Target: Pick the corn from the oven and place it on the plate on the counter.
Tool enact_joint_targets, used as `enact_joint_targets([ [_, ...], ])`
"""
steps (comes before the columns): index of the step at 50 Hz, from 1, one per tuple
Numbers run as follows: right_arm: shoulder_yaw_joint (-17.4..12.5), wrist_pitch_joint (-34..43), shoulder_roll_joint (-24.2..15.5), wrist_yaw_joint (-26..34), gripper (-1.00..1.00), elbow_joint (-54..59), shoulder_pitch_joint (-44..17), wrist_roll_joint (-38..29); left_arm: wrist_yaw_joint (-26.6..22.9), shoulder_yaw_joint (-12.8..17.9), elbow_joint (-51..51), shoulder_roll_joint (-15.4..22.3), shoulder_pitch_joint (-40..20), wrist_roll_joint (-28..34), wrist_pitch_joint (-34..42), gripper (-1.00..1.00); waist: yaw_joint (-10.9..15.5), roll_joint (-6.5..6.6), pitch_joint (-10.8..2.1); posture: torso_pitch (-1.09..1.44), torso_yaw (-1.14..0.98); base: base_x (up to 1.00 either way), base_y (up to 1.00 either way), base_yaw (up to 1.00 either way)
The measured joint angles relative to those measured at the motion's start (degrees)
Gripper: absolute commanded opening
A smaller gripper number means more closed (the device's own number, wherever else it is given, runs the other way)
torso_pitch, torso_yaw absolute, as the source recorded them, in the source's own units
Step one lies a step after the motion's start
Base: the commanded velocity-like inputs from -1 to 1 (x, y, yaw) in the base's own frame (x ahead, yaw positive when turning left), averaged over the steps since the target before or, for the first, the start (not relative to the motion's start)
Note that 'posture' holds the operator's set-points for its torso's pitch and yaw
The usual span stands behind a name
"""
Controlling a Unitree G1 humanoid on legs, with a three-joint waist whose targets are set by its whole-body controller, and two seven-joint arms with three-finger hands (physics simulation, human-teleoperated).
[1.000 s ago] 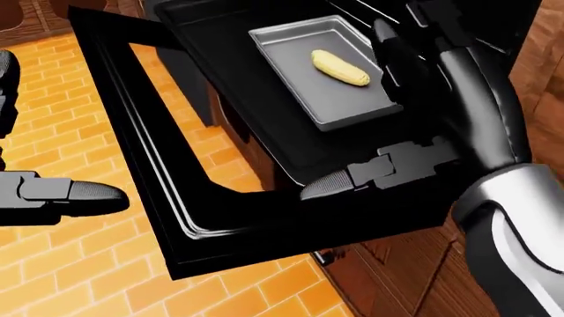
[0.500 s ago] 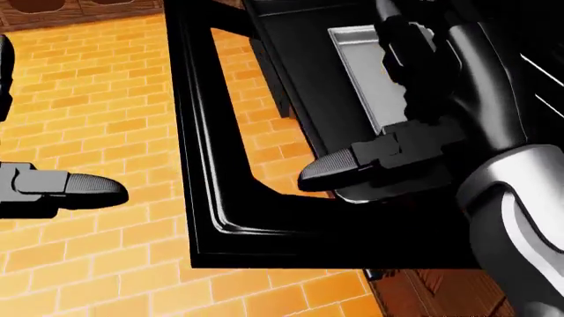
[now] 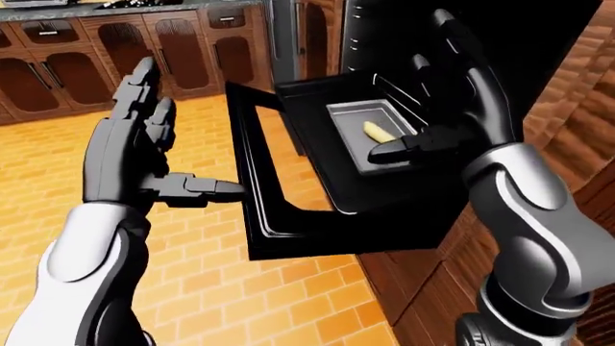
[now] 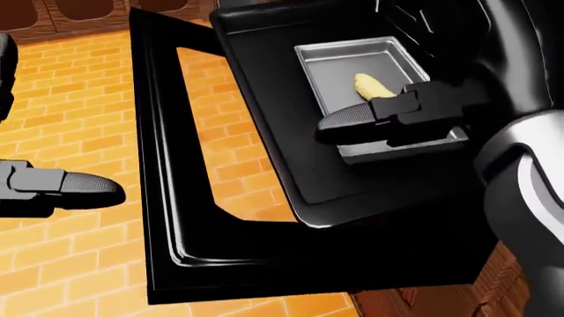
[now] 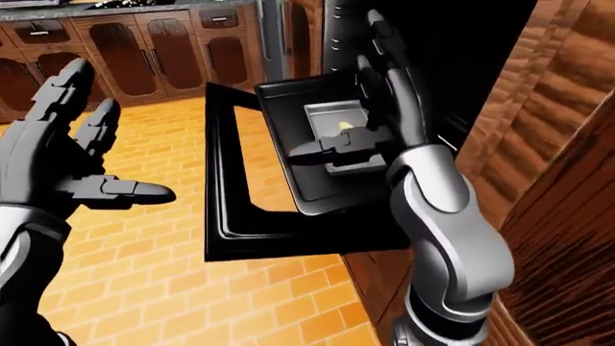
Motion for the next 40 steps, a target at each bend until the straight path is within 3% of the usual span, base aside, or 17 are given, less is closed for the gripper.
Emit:
enact_joint_targets([
  [4, -0.32, -0.07, -0.16, -0.28, 1.00, -0.23, -0.36, 0.25, 0.42, 0.88, -1.37, 0.73, -1.03, -0.60, 0.17, 1.00, -0.96, 2.68, -0.22, 0.00, 0.00, 0.47, 0.00, 0.00],
  [7, -0.89, 0.06, -0.53, -0.54, 1.00, -0.08, -1.38, 0.58, 0.59, 0.81, -1.30, 1.29, -1.51, -1.12, -0.06, 1.00, -1.38, 5.35, -1.17, 0.00, 0.00, 0.14, 0.00, 0.00],
  [8, -1.04, -0.11, -0.28, -0.67, 1.00, -0.19, -1.54, 0.88, 0.69, 0.96, -0.99, 1.63, -1.65, -1.14, -0.32, 1.00, -1.48, 5.12, -1.38, 0.00, 0.00, 0.00, 0.00, 0.00],
  [9, -0.96, -0.14, -0.14, -0.76, 1.00, -0.10, -1.42, 1.30, 0.83, 1.12, -0.52, 1.65, -1.42, -1.08, -0.47, 1.00, -1.42, 4.66, -0.66, 0.00, 0.00, 0.00, 0.00, 0.00],
  [12, -0.69, 0.56, -0.43, -0.85, 1.00, 0.42, -0.88, 2.89, 1.30, 1.41, 0.66, 1.66, -0.92, -0.98, 0.81, 1.00, -1.04, 4.98, 1.28, 0.00, 0.00, 0.00, -0.02, 0.00],
  [18, -1.79, 1.93, -1.73, -2.02, 1.00, -0.65, -1.59, 5.26, 1.52, 1.31, -0.54, 2.46, -2.65, -1.92, 2.06, 1.00, -1.73, 5.09, -0.77, 0.00, 0.00, 0.00, -0.61, 0.00],
  [24, -0.93, 1.11, -2.05, -2.53, 1.00, -1.86, -3.03, 7.29, 1.94, 2.44, -1.77, 3.21, -3.50, -2.55, 3.47, 1.00, -1.33, 1.82, -1.24, 0.00, 0.00, 0.00, -0.61, 0.00],
  [25, -0.64, 1.29, -2.06, -2.63, 1.00, -1.62, -3.30, 7.55, 1.95, 2.94, -1.94, 3.39, -3.50, -2.74, 3.88, 1.00, -1.07, 0.91, -1.51, 0.00, 0.00, 0.00, 0.00, 0.00],
  [27, -1.00, 1.59, -2.03, -3.10, 1.00, -1.71, -3.81, 8.08, 2.27, 3.23, -1.99, 3.30, -3.88, -2.94, 3.84, 1.00, -1.55, -2.41, -1.31, 0.00, 0.00, 0.00, 0.00, 0.00],
  [29, -2.00, 1.82, -2.15, -3.72, 1.00, -1.55, -2.78, 8.55, 2.39, 1.95, -2.11, 2.27, -2.73, -3.40, 3.52, 1.00, -1.80, -1.47, 0.66, 0.00, 0.00, 0.00, 0.00, 0.00],
  [31, -2.47, 2.58, -2.47, -4.53, 1.00, -0.30, -2.56, 8.59, 1.90, 1.31, -1.14, 2.58, -2.90, -4.60, 4.39, 1.00, -1.75, -1.46, 1.32, 0.00, 0.00, 0.00, 0.00, 0.00],
  [37, -1.11, 1.29, -2.90, -4.63, 1.00, -1.03, -3.39, 8.50, 2.33, 4.76, -3.84, 4.01, -2.62, -5.87, 4.10, 1.00, -0.58, -0.10, 1.24, 0.00, 0.00, 0.00, 0.00, 0.04],
  [40, -2.50, 1.81, -2.63, -4.80, 1.00, -1.64, -3.45, 9.26, 2.31, 5.11, -4.08, 4.23, -2.69, -7.20, 4.85, 1.00, -0.48, 0.89, -0.60, 0.00, 0.00, 0.00, 0.00, 0.81],
])
